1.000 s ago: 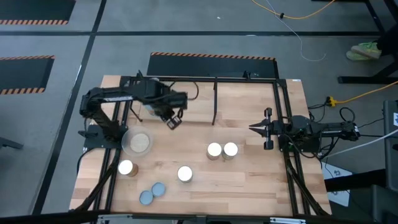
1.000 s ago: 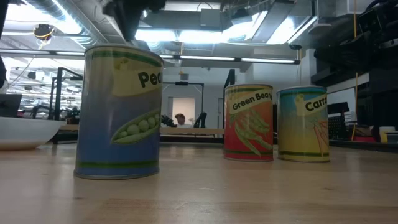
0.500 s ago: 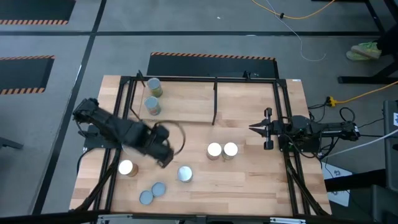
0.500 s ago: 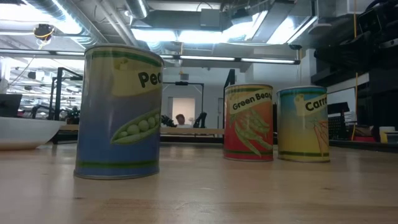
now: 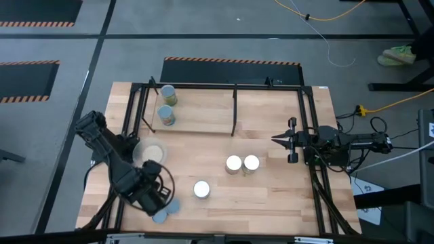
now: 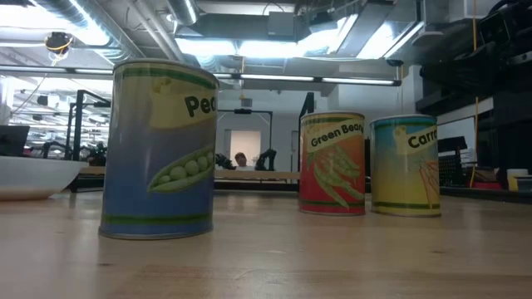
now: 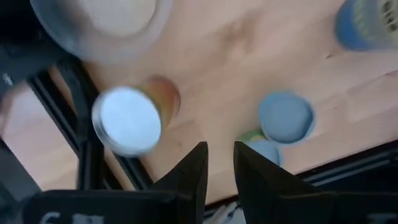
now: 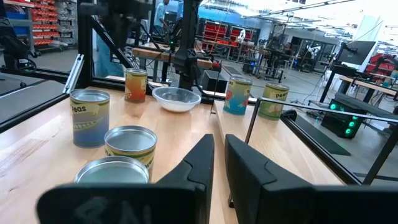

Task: Pick and place cans onto a shelf
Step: Put the corn can on the shelf

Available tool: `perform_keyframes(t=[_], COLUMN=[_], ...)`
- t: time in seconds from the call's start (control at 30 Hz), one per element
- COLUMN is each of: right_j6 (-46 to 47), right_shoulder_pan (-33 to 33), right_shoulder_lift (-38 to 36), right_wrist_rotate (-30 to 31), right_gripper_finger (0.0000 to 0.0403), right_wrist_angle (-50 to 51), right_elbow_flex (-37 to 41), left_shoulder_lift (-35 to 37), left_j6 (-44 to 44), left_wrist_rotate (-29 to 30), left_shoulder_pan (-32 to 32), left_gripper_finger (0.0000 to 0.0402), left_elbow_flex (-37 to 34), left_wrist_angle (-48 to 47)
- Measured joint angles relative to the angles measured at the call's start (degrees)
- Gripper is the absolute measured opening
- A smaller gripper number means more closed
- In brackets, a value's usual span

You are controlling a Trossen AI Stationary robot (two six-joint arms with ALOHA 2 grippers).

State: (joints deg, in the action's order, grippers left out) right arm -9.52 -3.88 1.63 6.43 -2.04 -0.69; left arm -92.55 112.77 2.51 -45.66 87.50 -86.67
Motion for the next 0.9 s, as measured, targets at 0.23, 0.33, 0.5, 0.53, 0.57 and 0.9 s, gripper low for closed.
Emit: perform_keyframes(t=[0.23, 0.33, 0.5, 0.53, 0.57, 0.9], right_j6=[0.00, 0.00, 0.00, 0.00, 0.00, 0.00], right_shoulder_pan=[0.00, 0.00, 0.00, 0.00, 0.00, 0.00], right_shoulder_lift=[0.00, 0.00, 0.00, 0.00, 0.02, 0.00], right_wrist_rotate=[-0.01, -0.01, 0.01, 0.01, 0.01, 0.01], right_gripper_finger=[0.0045, 0.0045, 0.0045, 0.0045, 0.0045, 0.0045], right_wrist_angle=[-0.02, -0.02, -0.02, -0.02, -0.02, -0.02], right_elbow_flex=[0.00, 0.00, 0.00, 0.02, 0.00, 0.01], left_shoulder_lift=[0.00, -0.02, 0.00, -0.01, -0.01, 0.00], left_j6=[8.29, 8.68, 8.73, 8.73, 8.76, 8.70], left_wrist_rotate=[-0.97, -0.97, -4.47, -5.55, -6.54, -8.01], left_shoulder_pan=[-3.59, -4.12, -4.19, -4.19, -4.19, -4.19], left_gripper_finger=[0.0069, 0.0069, 0.0069, 0.0069, 0.0069, 0.0069], left_elbow_flex=[-5.25, -7.45, -11.11, -11.81, -12.47, -16.26], left_wrist_angle=[3.63, 4.99, 5.24, 5.26, 5.27, 5.37])
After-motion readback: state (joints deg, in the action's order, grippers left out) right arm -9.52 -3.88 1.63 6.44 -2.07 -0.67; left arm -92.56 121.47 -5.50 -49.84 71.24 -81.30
